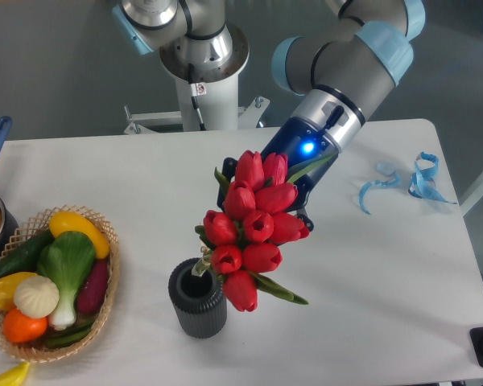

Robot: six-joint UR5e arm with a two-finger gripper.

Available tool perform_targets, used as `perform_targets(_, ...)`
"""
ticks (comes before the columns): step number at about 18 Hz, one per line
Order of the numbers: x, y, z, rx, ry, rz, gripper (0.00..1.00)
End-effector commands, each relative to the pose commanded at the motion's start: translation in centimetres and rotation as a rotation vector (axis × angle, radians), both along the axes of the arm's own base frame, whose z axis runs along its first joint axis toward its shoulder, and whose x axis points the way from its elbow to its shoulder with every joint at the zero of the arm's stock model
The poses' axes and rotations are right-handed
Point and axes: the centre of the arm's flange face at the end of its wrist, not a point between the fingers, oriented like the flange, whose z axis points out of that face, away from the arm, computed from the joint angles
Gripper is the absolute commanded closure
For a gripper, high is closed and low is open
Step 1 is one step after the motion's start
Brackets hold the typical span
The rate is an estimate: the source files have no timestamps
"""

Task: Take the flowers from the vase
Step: 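Lift the gripped tulip bunch up out of the black vase, then carry the tulip bunch up and away from the vase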

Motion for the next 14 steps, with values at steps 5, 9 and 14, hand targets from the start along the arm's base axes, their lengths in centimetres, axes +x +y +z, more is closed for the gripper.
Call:
perform_targets(5,-0.5,-0.4,-0.1,-0.002,-0.004,0.01,1.0)
perform_targets(9,-1.6,-1.4,0.0,-0.003,-0.01,0.035,1.0)
perform_targets(14,-3.5,-3.3,0.0,-0.003,-0.013,0.077,1.0)
